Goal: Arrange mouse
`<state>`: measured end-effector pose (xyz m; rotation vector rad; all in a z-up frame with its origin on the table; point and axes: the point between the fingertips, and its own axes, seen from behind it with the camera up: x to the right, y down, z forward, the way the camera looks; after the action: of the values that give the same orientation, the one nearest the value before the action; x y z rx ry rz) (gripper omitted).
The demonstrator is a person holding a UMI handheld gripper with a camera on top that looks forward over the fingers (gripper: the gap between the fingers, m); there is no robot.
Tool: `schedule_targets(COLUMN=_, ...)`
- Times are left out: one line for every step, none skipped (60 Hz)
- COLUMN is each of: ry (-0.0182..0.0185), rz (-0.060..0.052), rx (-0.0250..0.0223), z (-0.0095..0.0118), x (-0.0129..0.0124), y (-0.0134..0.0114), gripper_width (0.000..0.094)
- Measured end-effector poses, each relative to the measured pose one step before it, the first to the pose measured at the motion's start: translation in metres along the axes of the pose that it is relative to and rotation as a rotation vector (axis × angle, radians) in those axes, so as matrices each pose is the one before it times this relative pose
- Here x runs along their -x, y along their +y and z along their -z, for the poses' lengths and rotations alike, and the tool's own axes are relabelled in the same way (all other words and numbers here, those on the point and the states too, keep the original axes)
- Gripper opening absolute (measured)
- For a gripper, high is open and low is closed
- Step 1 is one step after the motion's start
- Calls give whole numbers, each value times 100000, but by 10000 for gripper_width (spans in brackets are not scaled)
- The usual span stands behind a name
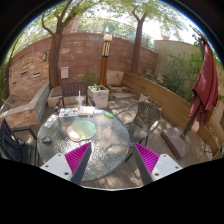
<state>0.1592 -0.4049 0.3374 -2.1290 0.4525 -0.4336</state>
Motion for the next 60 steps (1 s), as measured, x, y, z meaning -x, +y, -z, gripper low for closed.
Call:
schedule_targets(ry=-27, rz=-10, rx=695, z=-15, x=27, y=230, gripper_width=846)
schedule_targets(ry=-21, rz=63, rx=813, z=-47, x=27, y=291, gripper_width=845)
schedule_targets(ry=-34, rz=135, rx=884, z=-79, x=32, y=337, gripper_width=845)
schedule_targets(ry=-40, rz=129, rx=936, z=-110, x=46, y=417, gripper_width=845)
schedule_targets(ry=-54, rz=141, rx=821, z=-155, x=36, y=429, gripper_width=844)
schedule_targets(ry=-98, rz=142, rx=664, z=-188, x=55, y=422, gripper_width=845)
schedule_targets(ry=-180, rz=116, rx=685, z=-114, x=131, y=336, gripper_width=844)
schedule_targets(ry=-134, rz=303, rx=753, z=-402, x=100, y=575, gripper_width=844)
schedule_targets(ry=-121, rz=359, rx=887, z=-363, x=96, y=683, gripper_width=841)
schedule_targets(ry=-105, rz=383, rx=988, z=-445, x=127, y=765, gripper_width=844)
schedule_targets(ry=-130, rz=404, rx=1083, z=-465, x=92, y=859, gripper_width=841)
schedule_targets(ry=-195, rz=425, rx=1151, z=-608, x=320, y=795, gripper_width=846)
schedule_targets(ry=-302, rz=479, rx=1081, z=-649, x=408, y=905, gripper_width=848)
schedule_targets(ry=-428, rz=678, rx=995, z=-464, x=-55, y=881, gripper_width=849)
schedule_targets(ry=-561, rz=561, rx=1131, z=-622, x=424, y=877, gripper_width=845)
schedule_targets(ry=-614, rz=543, rx=1162, z=-596, x=445, y=867, gripper_width=846)
schedule_targets(ry=-692, rz=595, rx=1115, z=-627, x=569, y=831, gripper_width=844)
schedule_targets(ry=-857, rz=632, rx=1063, z=-594, x=611, y=882, gripper_width=848)
schedule_targets(ry=-914, rz=733, rx=1146, z=-601, x=681, y=852, gripper_width=848)
schedule_targets(ry=-1029, rz=782, rx=1281, z=-582, x=733, y=868, gripper_width=847)
schedule_targets(ry=-1017, rz=675, rx=1513, z=-617, x=808, y=885, gripper_width=846)
schedule_targets(ry=-1119, rz=475, rx=1558, z=-610, x=820, y=803, gripper_width=847)
schedule_targets(ry=-1436, rz=283, rx=1419, z=-612, x=947, y=720, gripper_width=846)
schedule_targets(ry=-1811, rz=168, rx=1353, z=-625, x=1055, y=599, gripper_width=850)
schedule_targets(ry=-2106, rz=91, rx=1274, z=-602, x=1214, y=520, gripper_width=848)
schedule_targets(ry=-2129, rz=5, rx=1095, z=-539, x=1174, y=402, gripper_width=847)
schedule_targets(ry=-2027, rz=32, rx=730, z=-589, x=1166, y=237, gripper_width=846)
schedule_targets(ry=-1994, rz=138, rx=252, z=-579, x=1162, y=22, gripper_width=849)
schedule_targets(ry=-1922, rz=379, rx=-326, z=-554, x=1176, y=-159, gripper_width=847)
schedule_targets(ry=-1751, rz=579, rx=-647, z=-658, x=1095, y=-256, gripper_width=851)
schedule_targets(ry=-1424, rz=771, rx=-619, z=-652, x=1054, y=-266, gripper_width=850)
schedule_targets(ry=-1126, rz=996, rx=-592, z=-739, x=1022, y=-274, gripper_width=850)
schedule_targets(ry=-1040, rz=1231, rx=-612, z=-731, x=1015, y=-338, gripper_width=850)
schedule_targets(ry=-1054, rz=1214, rx=-622, z=-727, x=1031, y=-359, gripper_width=853)
schedule_targets(ry=-1033, rz=1129, rx=-608, z=-789, x=1012, y=-398, gripper_width=854)
schedule_targets(ry=-918, rz=1055, rx=-709, z=-835, x=953, y=-458, gripper_width=856)
schedule_targets(ry=-804, rz=1034, rx=-808, z=-857, x=938, y=-496, gripper_width=851)
schedule_targets(ry=-791, rz=999, rx=-802, z=-904, x=889, y=-463, gripper_width=848)
schedule_targets(ry=-803, rz=927, rx=-531, z=-904, x=919, y=-479, gripper_width=845)
schedule_targets(ry=-1018, rz=819, rx=-224, z=-938, x=949, y=-424, gripper_width=849)
schedule_targets(ry=-1033, rz=662, rx=-100, z=-924, x=892, y=-465, gripper_width=849)
schedule_targets(ry=-884, rz=449, rx=-353, z=-941, x=846, y=-518, gripper_width=851)
schedule_targets(ry=-770, rz=184, rx=-545, z=-907, x=813, y=-559, gripper_width=850)
schedule_targets(ry=-712, rz=116, rx=-577, z=-911, x=784, y=-563, gripper_width=849)
schedule_targets(ry=-735, rz=156, rx=-418, z=-941, x=736, y=-497, gripper_width=850)
schedule_targets(ry=-769, rz=284, rx=-276, z=-933, x=720, y=-499, gripper_width=847)
schedule_targets(ry=-749, rz=385, rx=-188, z=-918, x=659, y=-444, gripper_width=847)
schedule_targets(ry=-610, rz=468, rx=-133, z=-867, x=606, y=-436, gripper_width=848)
schedule_targets(ry=-332, rz=456, rx=-175, z=-919, x=501, y=-461, gripper_width=849)
schedule_targets(ry=-102, rz=479, rx=-253, z=-883, x=423, y=-445, gripper_width=850)
schedule_targets(ry=-30, rz=565, rx=-264, z=-831, x=412, y=-429, gripper_width=851)
schedule_targets(ry=-27, rz=677, rx=-239, z=-791, x=327, y=-452, gripper_width=856)
schedule_targets(ry=45, rz=660, rx=-240, z=-776, x=278, y=-418, gripper_width=857)
schedule_targets(ry=101, rz=609, rx=-212, z=-772, x=233, y=-406, gripper_width=855)
schedule_targets(ry=124, rz=542, rx=-205, z=-760, x=244, y=-434, gripper_width=863)
schedule_targets(ry=39, rz=465, rx=-256, z=-705, x=269, y=-446, gripper_width=863)
schedule_targets(ry=5, rz=435, rx=-275, z=-721, x=226, y=-418, gripper_width=866)
schedule_targets(ry=31, rz=317, rx=-109, z=-887, x=401, y=-309, gripper_width=862)
schedule_targets(ry=-96, rz=454, rx=78, z=-572, x=222, y=-224, gripper_width=859)
schedule_targets(ry=-53, rz=587, rx=338, z=-615, x=201, y=-178, gripper_width=860)
